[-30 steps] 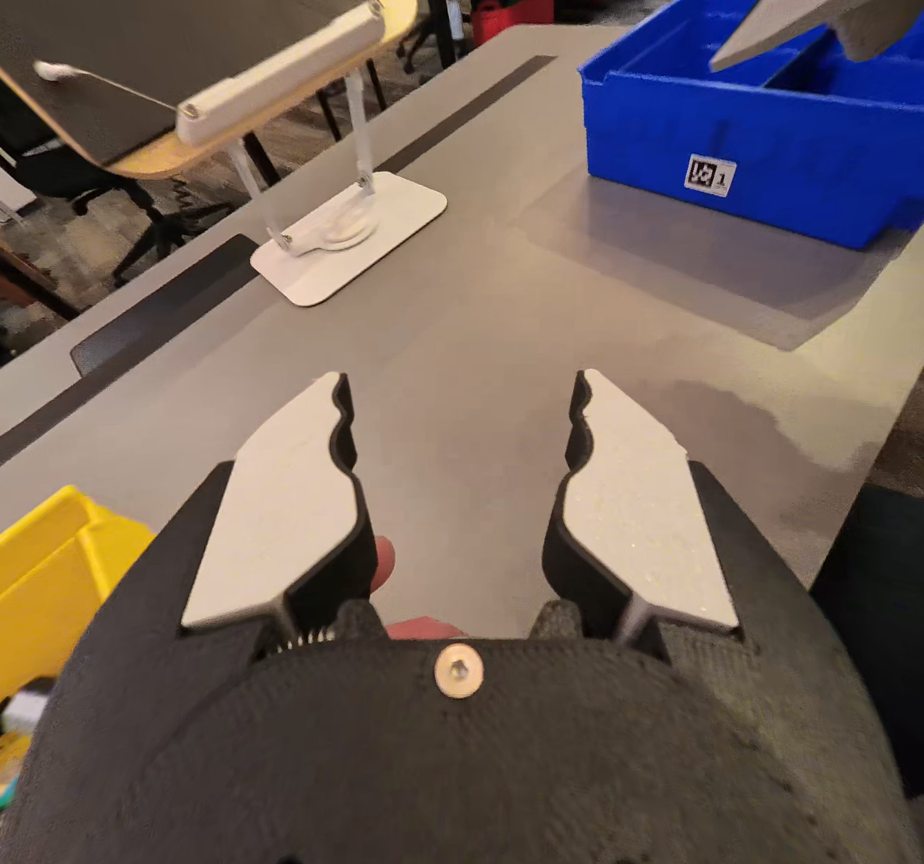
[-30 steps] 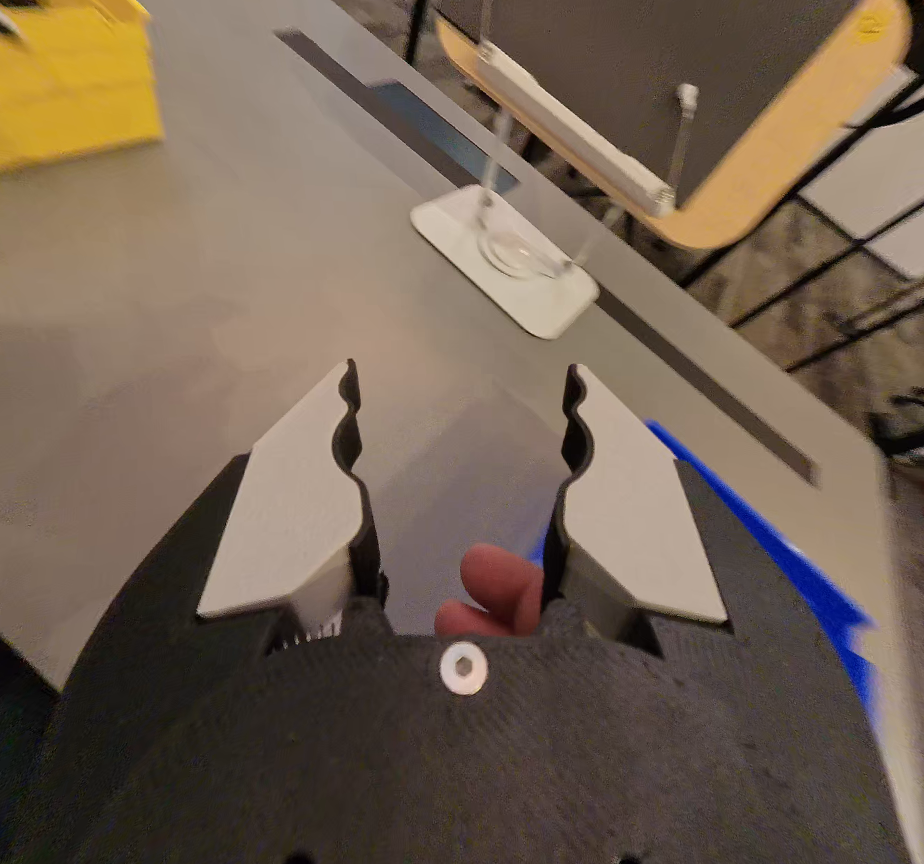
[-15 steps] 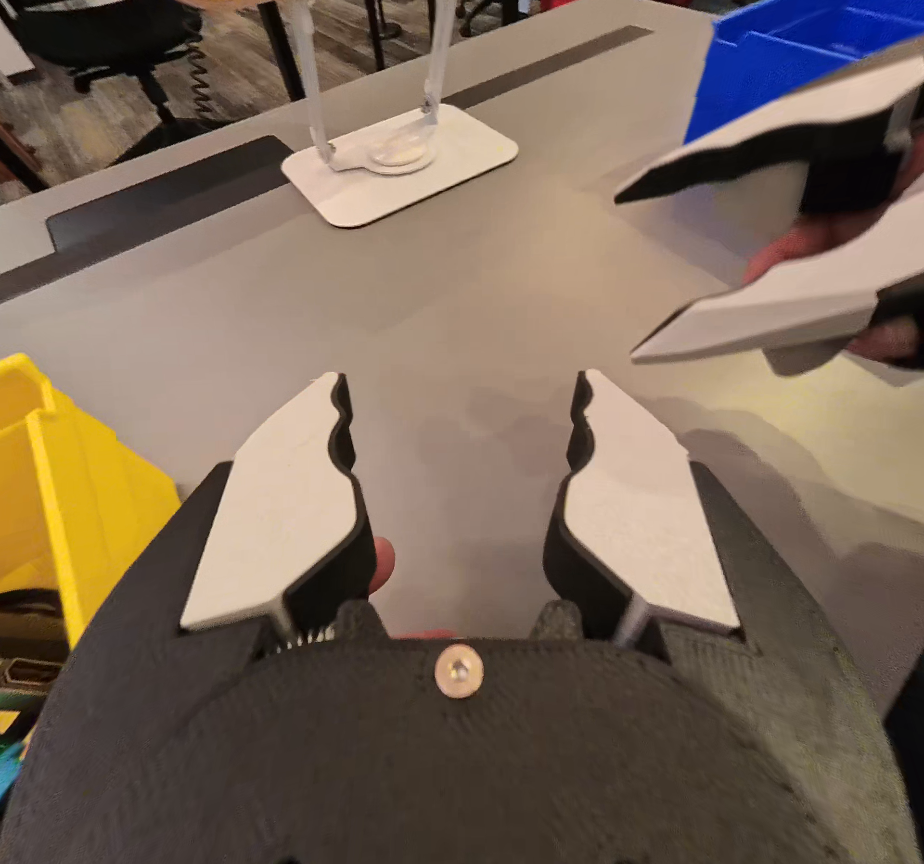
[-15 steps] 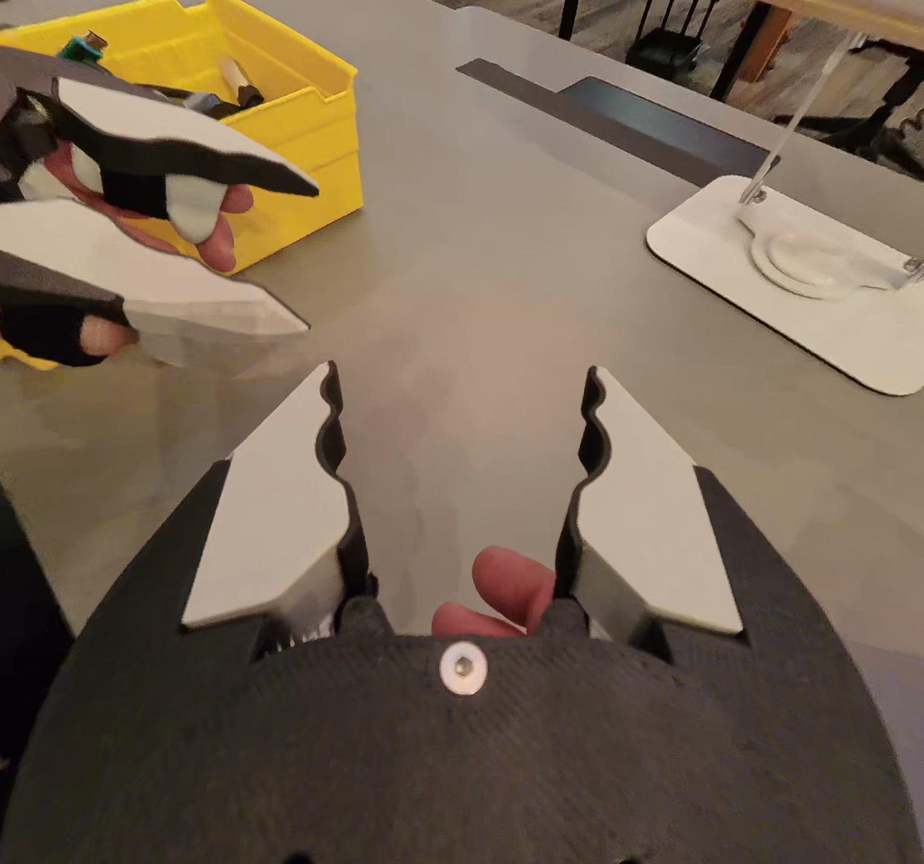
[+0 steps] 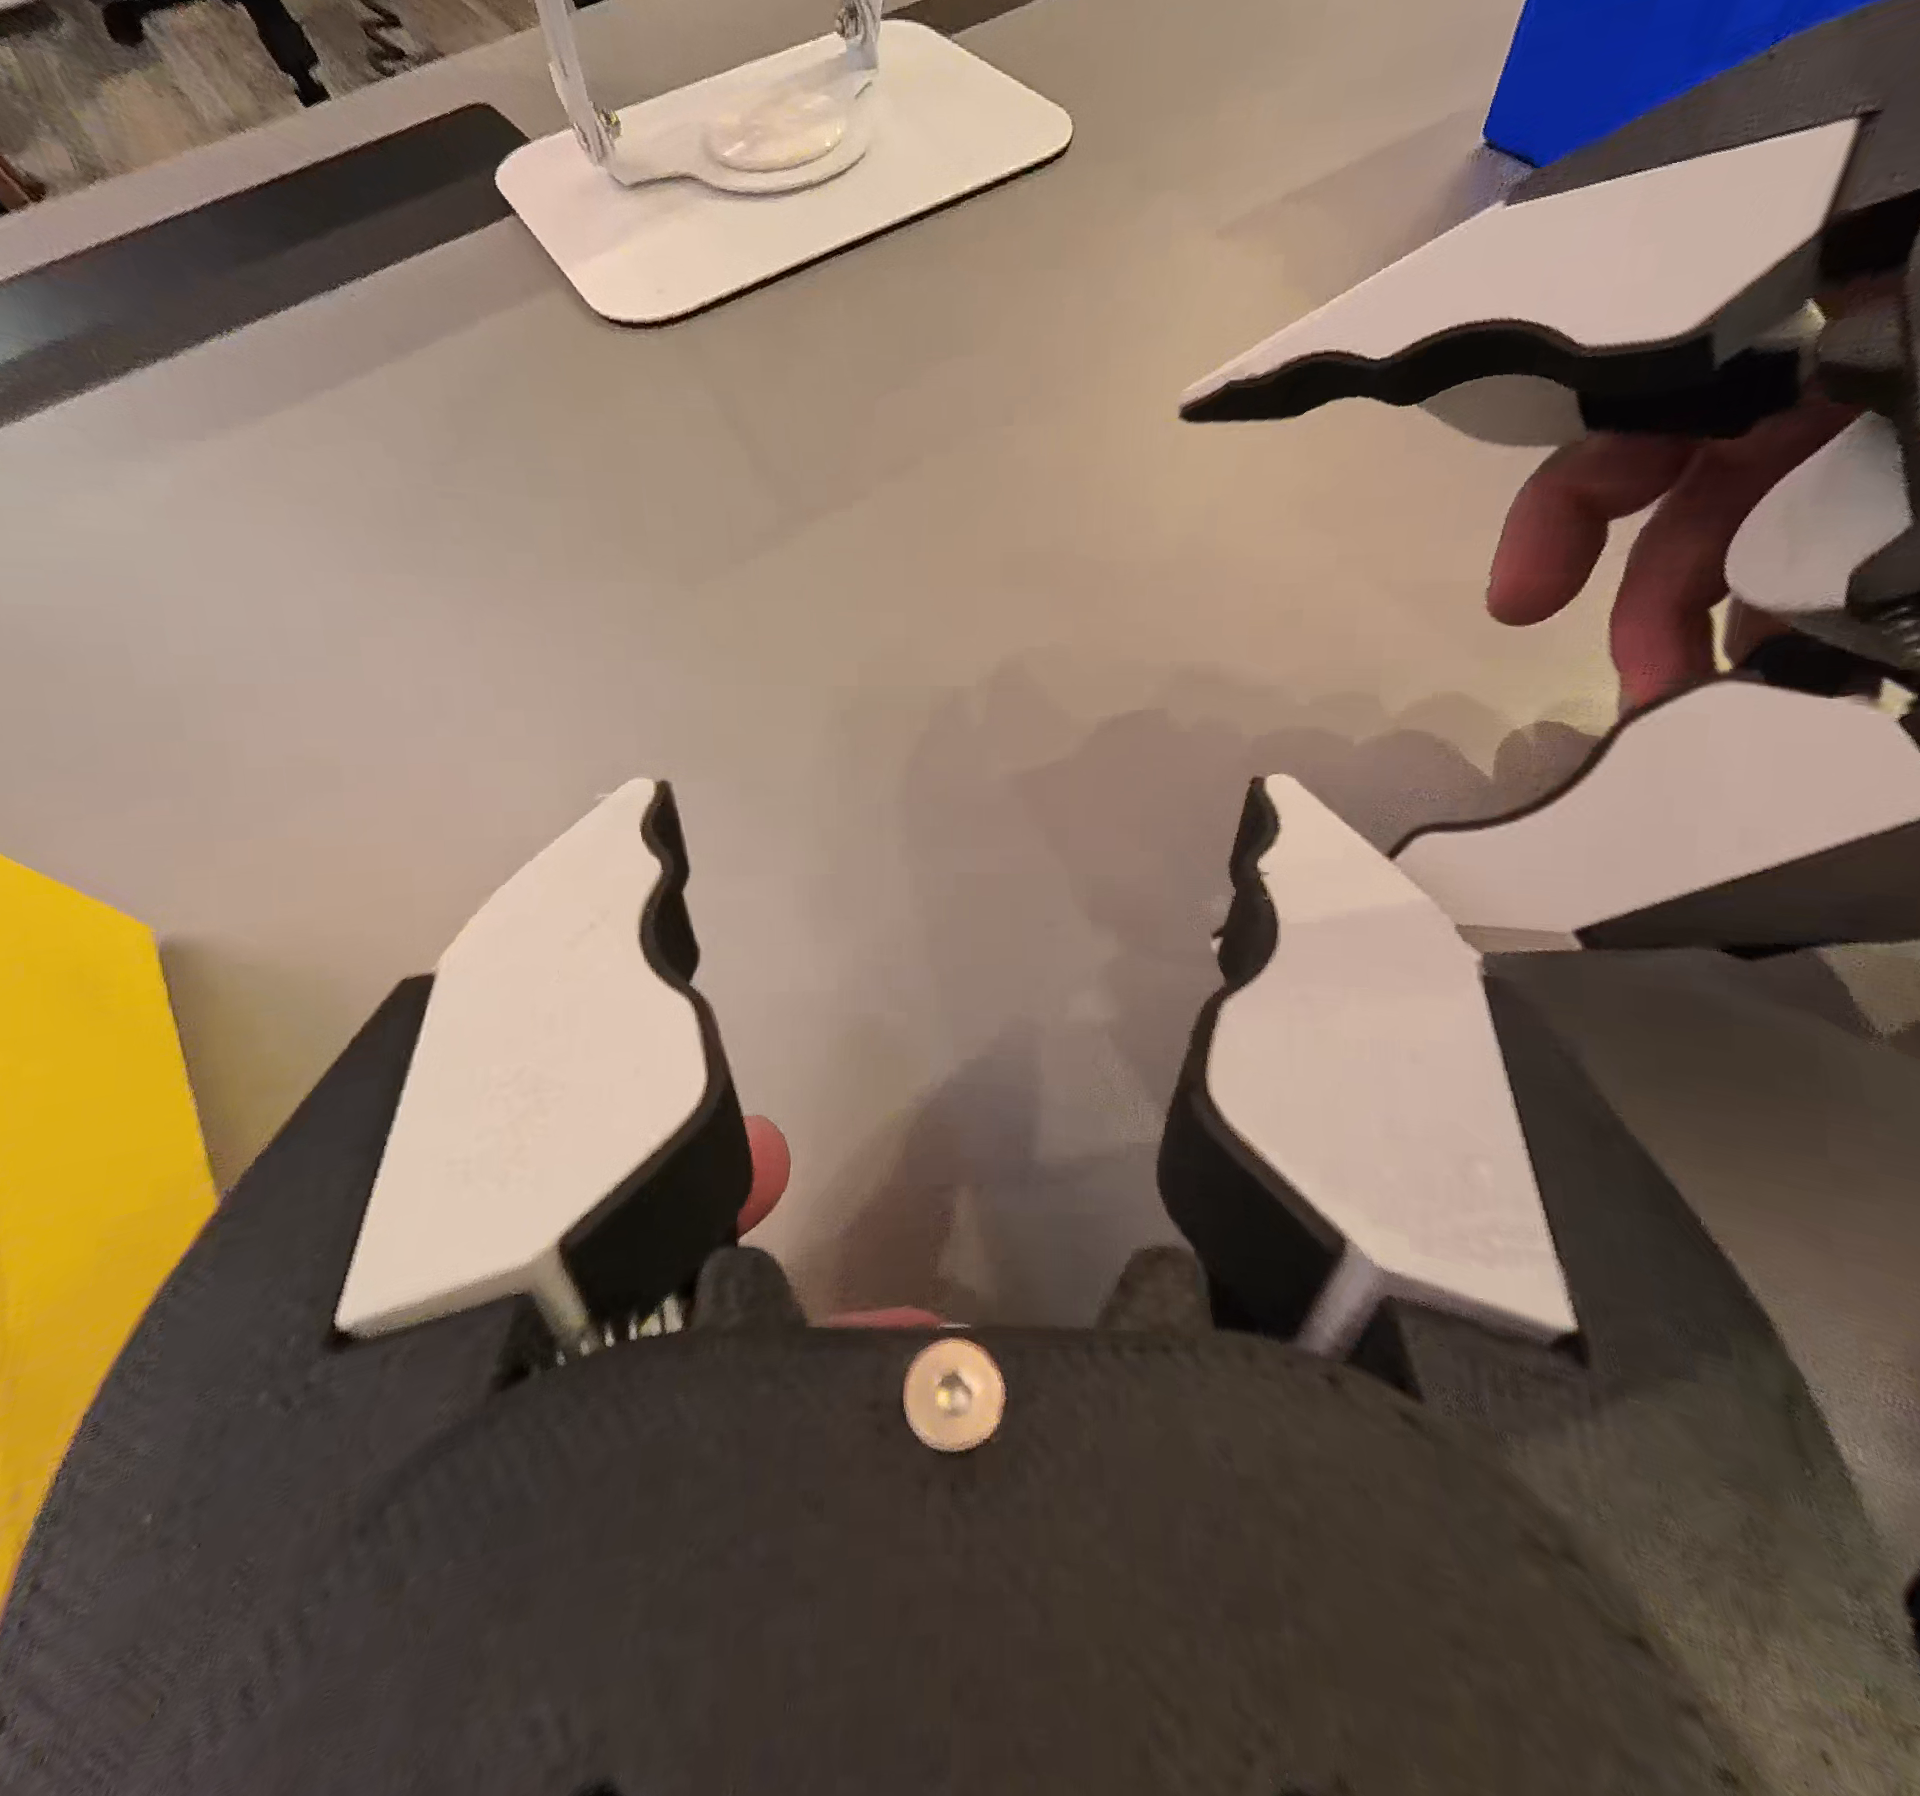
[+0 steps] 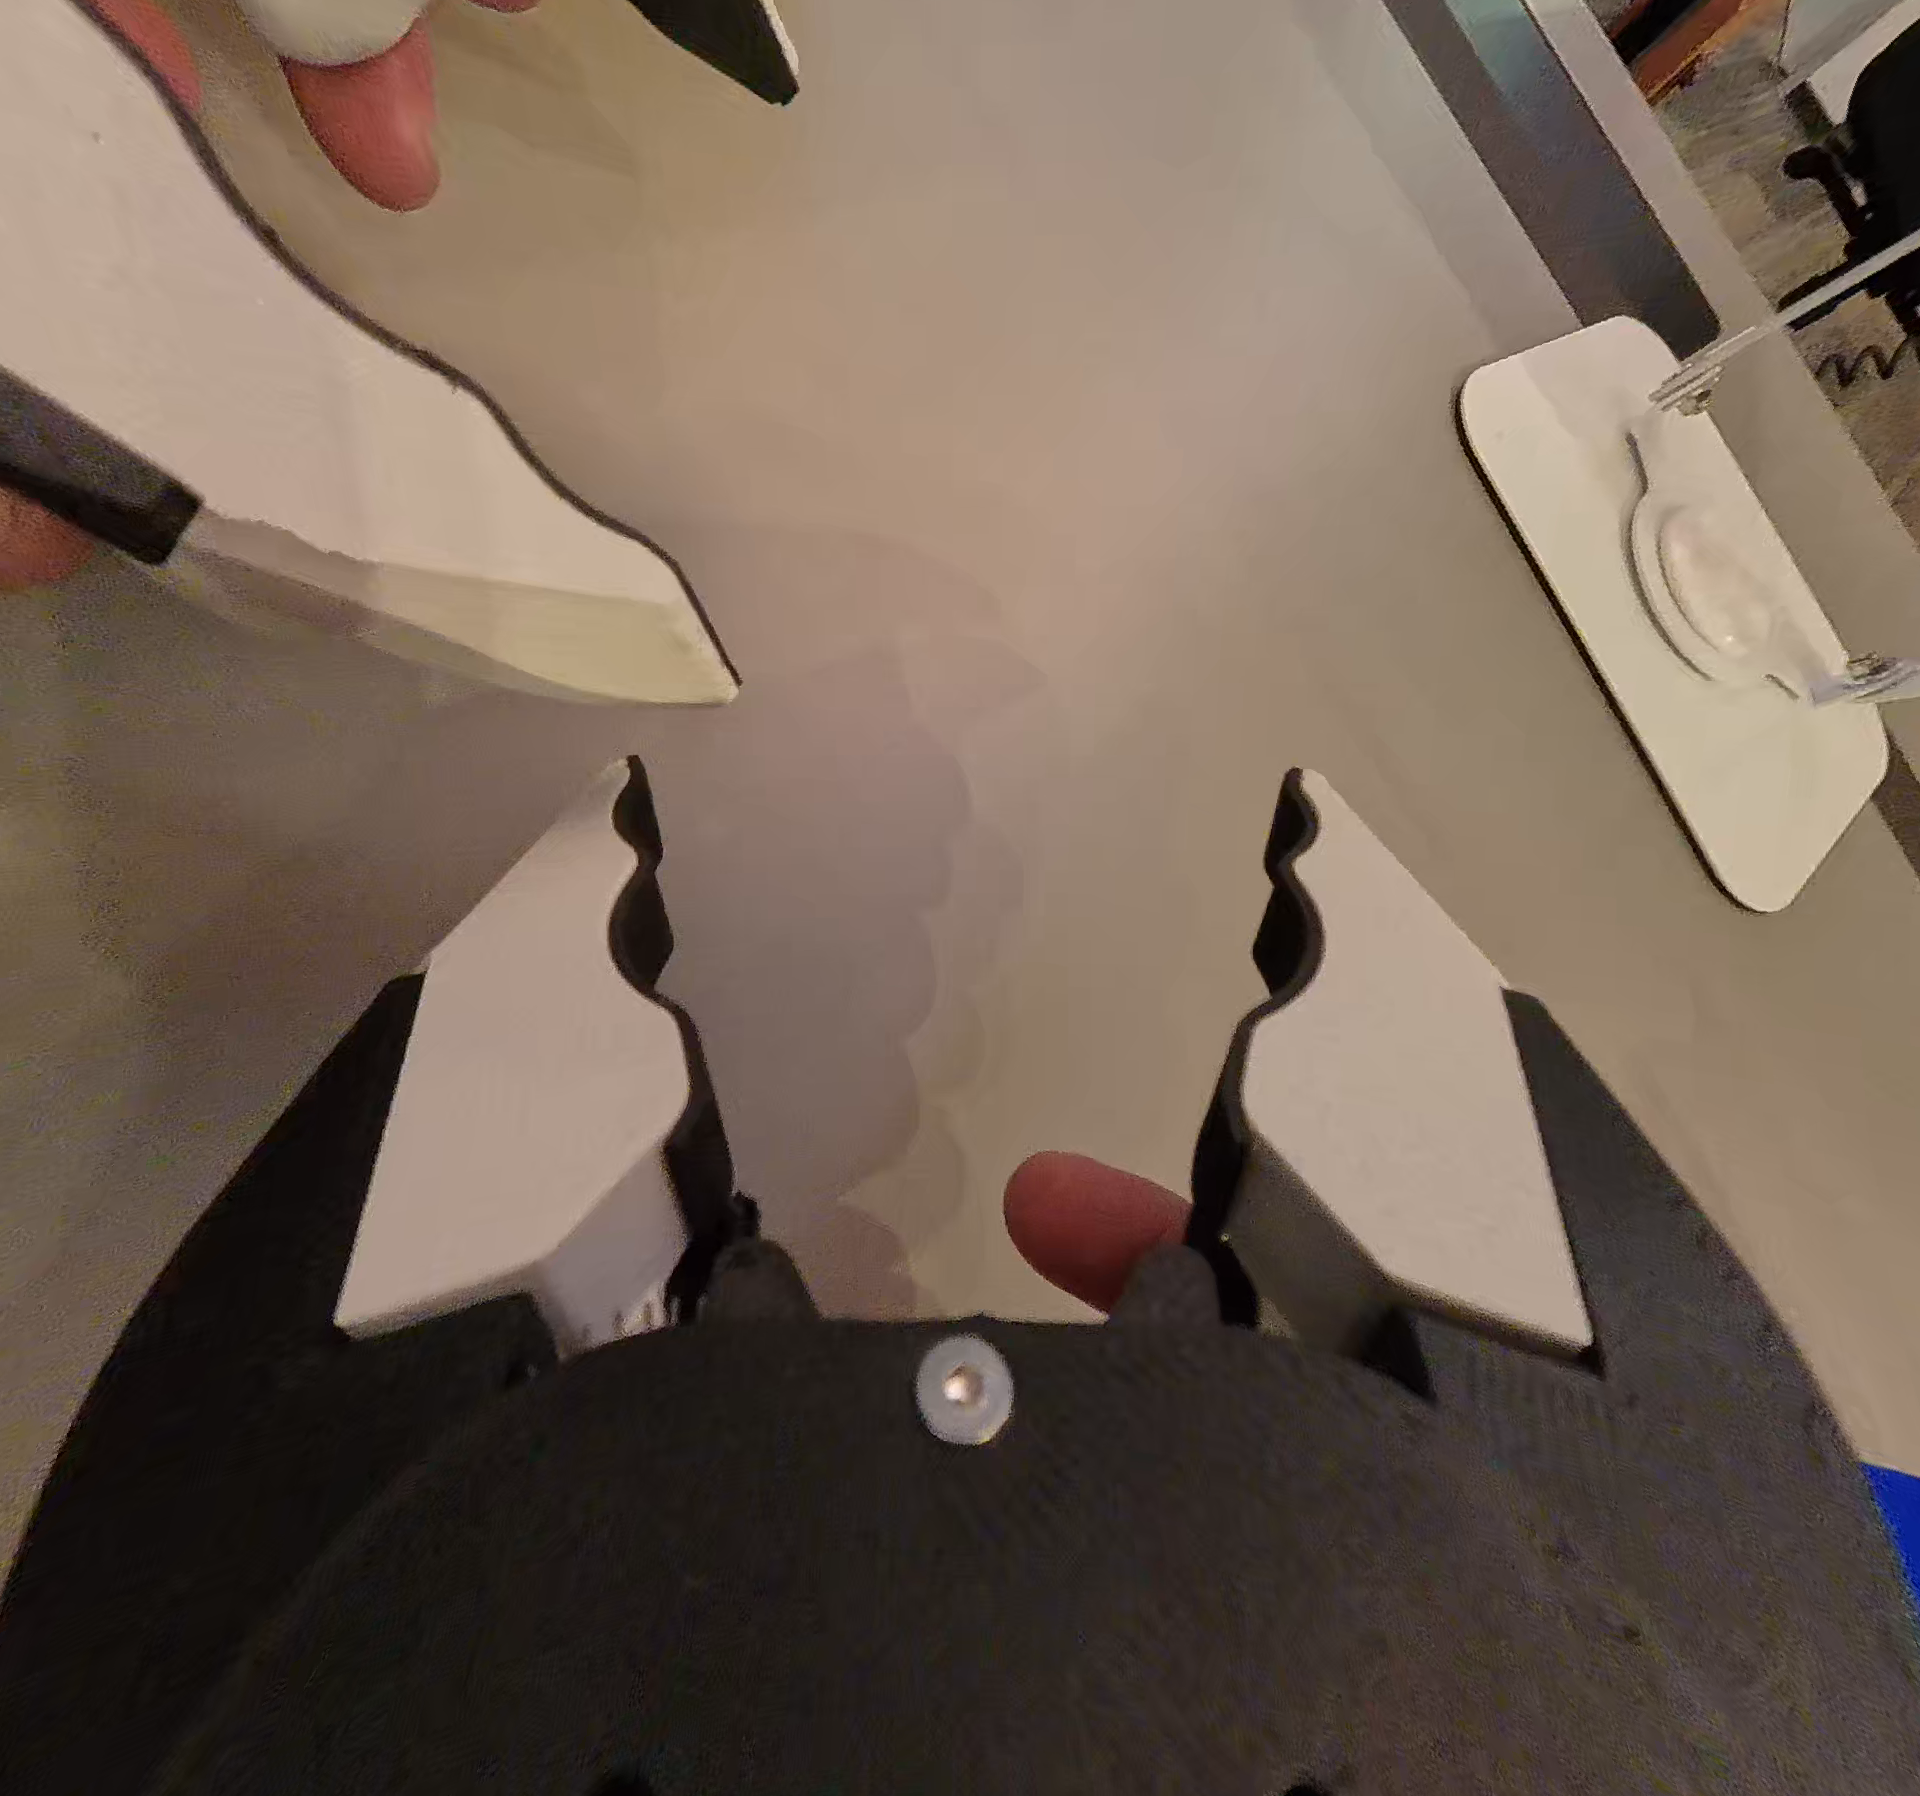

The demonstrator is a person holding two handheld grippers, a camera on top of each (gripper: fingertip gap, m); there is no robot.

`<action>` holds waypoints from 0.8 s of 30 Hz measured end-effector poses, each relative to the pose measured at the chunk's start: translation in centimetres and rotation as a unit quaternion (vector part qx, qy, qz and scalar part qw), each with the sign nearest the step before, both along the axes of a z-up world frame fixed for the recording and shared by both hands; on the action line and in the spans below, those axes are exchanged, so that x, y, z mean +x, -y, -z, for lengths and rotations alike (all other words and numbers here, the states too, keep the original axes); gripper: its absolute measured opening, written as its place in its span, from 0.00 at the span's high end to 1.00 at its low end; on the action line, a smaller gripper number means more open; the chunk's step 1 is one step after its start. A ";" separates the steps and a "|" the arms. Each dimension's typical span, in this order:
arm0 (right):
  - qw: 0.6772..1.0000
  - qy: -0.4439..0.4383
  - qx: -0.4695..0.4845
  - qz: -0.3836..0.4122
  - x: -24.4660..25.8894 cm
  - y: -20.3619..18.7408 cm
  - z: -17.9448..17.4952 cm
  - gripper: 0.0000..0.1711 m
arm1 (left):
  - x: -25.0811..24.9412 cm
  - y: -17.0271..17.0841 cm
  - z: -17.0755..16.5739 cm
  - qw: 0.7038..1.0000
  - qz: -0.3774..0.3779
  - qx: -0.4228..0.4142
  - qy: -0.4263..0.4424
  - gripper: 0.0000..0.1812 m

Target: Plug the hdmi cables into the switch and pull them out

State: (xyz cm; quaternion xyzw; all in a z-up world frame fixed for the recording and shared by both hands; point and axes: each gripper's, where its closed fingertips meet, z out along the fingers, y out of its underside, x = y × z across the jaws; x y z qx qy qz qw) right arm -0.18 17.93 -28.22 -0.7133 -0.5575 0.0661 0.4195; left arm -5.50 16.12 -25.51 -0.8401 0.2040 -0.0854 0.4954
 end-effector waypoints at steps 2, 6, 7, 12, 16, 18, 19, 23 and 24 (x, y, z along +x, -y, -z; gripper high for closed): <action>1.000 0.004 0.001 -0.003 0.1 0.2 0.1 0.32 | 0.2 0.1 0.2 1.000 -0.005 -0.002 0.002 0.45; 1.000 0.011 0.002 -0.009 0.4 0.3 0.4 0.32 | 0.9 0.3 0.4 1.000 0.004 0.006 -0.012 0.45; 1.000 0.013 0.004 -0.012 0.4 0.4 0.4 0.32 | 1.1 0.4 0.4 1.000 0.007 0.005 -0.011 0.45; 0.999 0.024 0.007 -0.020 0.7 0.5 0.6 0.34 | 1.9 0.9 0.0 1.000 0.023 0.012 -0.010 0.46; 0.999 0.024 0.015 -0.017 1.2 0.1 0.4 0.40 | 3.1 1.8 -1.1 0.998 0.058 0.031 -0.010 0.62; 0.999 0.023 0.016 -0.016 1.5 0.0 0.3 0.44 | 3.7 2.3 -1.8 0.997 0.067 0.046 0.000 0.75; 0.999 0.022 0.016 -0.017 1.6 0.0 0.3 0.48 | 4.0 2.5 -2.2 0.996 0.072 0.054 0.007 0.80; 0.999 0.020 0.020 -0.015 1.8 -0.1 0.0 0.56 | 4.9 3.4 -3.8 0.991 0.100 0.090 -0.013 0.91; 0.999 0.018 0.019 -0.018 1.8 0.0 0.0 0.60 | 5.0 3.5 -4.2 0.990 0.101 0.096 -0.025 0.94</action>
